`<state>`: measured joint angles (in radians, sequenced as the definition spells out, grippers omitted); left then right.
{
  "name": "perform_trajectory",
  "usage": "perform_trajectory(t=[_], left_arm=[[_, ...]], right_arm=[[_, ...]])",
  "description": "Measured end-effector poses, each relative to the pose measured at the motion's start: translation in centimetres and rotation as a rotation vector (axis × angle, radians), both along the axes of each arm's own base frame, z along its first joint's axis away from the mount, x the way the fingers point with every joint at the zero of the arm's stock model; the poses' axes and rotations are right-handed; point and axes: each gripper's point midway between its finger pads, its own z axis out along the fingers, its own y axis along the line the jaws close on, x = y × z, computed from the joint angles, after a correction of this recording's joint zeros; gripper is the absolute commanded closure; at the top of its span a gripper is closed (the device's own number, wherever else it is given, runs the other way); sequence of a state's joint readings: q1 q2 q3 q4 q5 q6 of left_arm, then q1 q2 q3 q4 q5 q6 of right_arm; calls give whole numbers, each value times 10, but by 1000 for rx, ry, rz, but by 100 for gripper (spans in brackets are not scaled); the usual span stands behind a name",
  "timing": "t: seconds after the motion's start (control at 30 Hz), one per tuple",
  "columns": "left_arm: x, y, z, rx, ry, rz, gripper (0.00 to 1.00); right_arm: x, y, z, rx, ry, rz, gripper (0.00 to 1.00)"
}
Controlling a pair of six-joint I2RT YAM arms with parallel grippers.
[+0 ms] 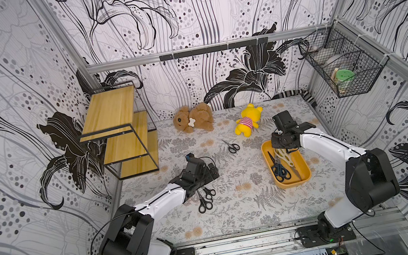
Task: Put the scissors into the storage box
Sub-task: Place the scissors in the storage box, then pick up the scissors from the center of the board.
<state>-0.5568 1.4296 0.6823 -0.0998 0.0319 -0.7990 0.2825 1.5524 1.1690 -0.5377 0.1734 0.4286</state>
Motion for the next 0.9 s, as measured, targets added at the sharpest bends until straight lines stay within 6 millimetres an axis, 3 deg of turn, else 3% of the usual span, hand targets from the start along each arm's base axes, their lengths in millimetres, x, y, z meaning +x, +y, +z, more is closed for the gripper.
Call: perform_trajectory(t=[0.1,0.23,0.5,0.67,0.9], left_arm=[[-2,3,-5,5,5,11,3],[-2,6,-7,14,0,19,3],[-4,20,-1,37,-36,47,3],[-1,33,2,45,-54,84,3],[3,41,10,41,-77,115,3]], right_arm=[[7,29,17,24,-38,65,67],[21,71,22,38,-51,146,67],[48,149,-19,22,28,283,68],[62,176,-41,21,67,342,68],[76,196,-69,12,115,417,69]])
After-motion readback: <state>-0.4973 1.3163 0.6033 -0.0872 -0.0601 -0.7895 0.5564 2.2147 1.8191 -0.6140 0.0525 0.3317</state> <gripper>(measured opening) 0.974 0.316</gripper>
